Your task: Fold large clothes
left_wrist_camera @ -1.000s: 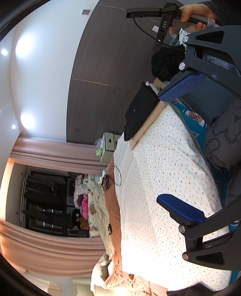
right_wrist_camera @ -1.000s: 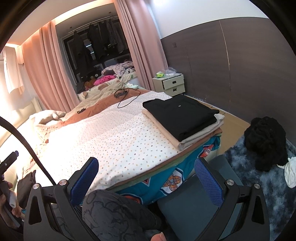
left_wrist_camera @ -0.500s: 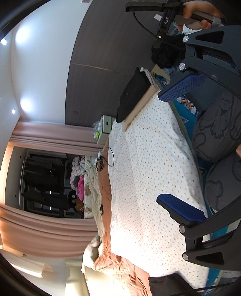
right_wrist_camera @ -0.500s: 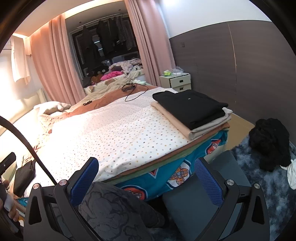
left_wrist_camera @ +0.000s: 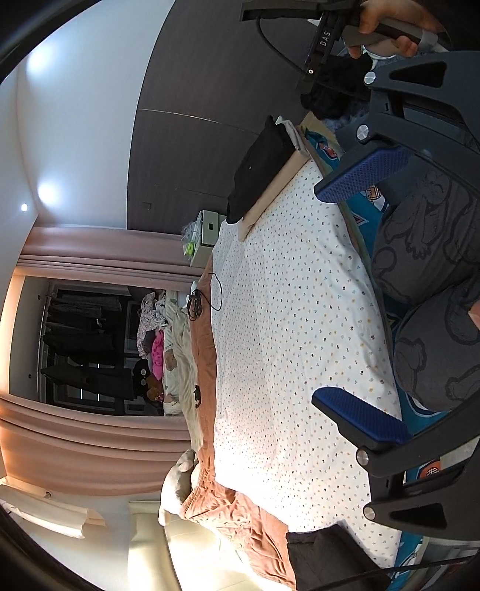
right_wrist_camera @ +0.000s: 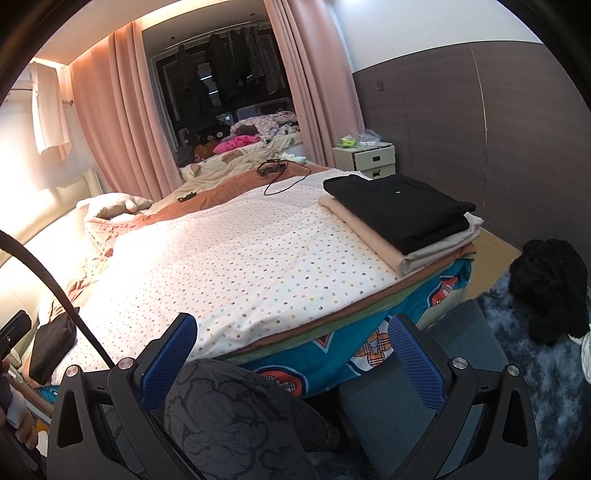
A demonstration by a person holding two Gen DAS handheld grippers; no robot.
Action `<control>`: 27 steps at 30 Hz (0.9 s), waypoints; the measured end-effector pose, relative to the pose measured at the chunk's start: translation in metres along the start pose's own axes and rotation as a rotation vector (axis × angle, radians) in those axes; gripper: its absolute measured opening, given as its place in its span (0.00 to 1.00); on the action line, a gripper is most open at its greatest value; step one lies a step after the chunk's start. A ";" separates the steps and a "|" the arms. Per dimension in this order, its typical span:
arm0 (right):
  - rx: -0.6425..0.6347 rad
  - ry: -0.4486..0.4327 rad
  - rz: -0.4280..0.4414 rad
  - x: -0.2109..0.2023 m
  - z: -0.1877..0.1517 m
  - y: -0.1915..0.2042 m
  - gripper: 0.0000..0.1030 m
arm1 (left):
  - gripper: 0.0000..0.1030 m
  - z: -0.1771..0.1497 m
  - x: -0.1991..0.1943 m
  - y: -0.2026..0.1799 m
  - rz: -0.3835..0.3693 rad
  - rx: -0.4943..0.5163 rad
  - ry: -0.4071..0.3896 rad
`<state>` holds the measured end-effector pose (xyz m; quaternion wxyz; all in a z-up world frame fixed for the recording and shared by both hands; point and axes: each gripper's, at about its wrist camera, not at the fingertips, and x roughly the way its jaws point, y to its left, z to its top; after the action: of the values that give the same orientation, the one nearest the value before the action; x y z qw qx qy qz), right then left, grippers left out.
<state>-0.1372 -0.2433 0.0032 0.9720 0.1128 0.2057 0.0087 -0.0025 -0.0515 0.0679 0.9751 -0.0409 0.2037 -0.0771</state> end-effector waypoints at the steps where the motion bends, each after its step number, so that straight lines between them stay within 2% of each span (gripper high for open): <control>1: 0.000 0.000 0.000 0.000 -0.001 0.002 1.00 | 0.99 -0.001 -0.001 0.000 -0.001 -0.004 0.000; 27: -0.001 -0.014 -0.008 -0.005 -0.009 0.009 1.00 | 0.99 -0.002 -0.010 -0.002 0.001 -0.007 0.003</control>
<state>-0.1450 -0.2328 -0.0012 0.9736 0.1115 0.1993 0.0042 -0.0125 -0.0523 0.0702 0.9747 -0.0442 0.2055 -0.0758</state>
